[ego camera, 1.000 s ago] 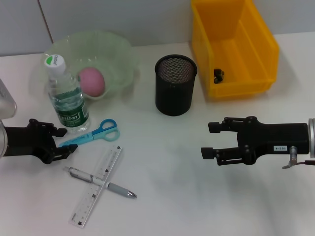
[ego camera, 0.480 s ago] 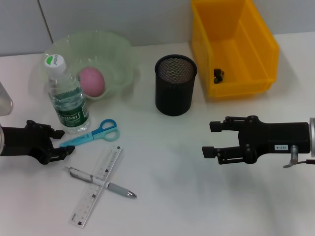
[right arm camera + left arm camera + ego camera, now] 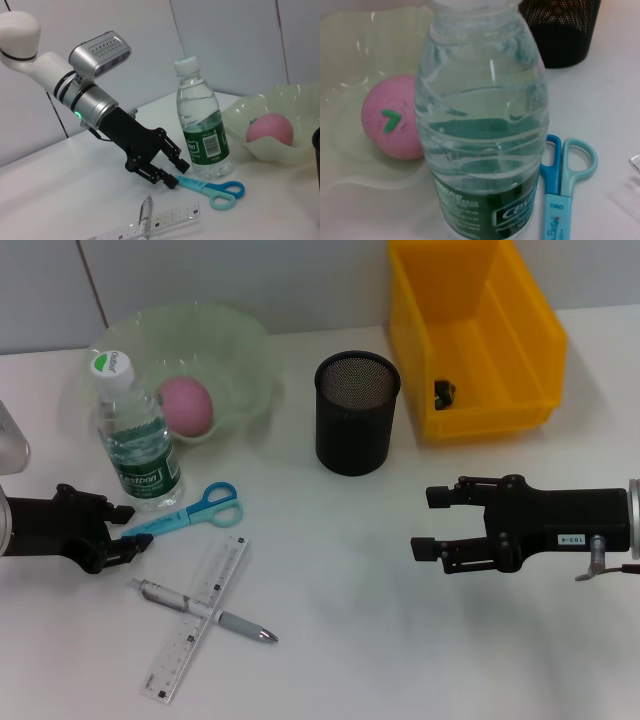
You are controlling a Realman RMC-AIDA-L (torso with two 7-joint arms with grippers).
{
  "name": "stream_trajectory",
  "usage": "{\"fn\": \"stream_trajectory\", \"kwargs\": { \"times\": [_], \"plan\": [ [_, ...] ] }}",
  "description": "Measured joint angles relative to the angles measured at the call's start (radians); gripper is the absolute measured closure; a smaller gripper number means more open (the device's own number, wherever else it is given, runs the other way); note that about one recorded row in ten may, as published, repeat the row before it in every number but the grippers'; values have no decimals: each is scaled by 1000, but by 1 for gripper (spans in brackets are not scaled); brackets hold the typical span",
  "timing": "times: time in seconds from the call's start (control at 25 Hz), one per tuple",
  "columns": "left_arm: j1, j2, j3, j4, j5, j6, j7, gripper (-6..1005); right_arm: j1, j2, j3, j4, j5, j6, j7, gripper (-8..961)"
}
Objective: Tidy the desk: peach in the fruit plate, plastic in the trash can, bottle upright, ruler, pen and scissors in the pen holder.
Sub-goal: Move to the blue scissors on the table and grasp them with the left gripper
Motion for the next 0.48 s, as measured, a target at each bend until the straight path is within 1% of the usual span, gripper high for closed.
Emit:
{"fn": "stream_trajectory", "kwargs": {
  "times": [0.24, 0.4, 0.48],
  "plan": [
    [-2, -2, -9, -3, 1, -4, 0, 537, 0, 0, 0, 0, 0, 0, 0, 138],
    [-2, -2, -9, -4, 1, -4, 0, 661, -1, 0, 0, 0, 0, 0, 0, 138],
    [-2, -2, -9, -4, 1, -4, 0, 678, -1, 0, 0, 0, 0, 0, 0, 138]
  ]
}}
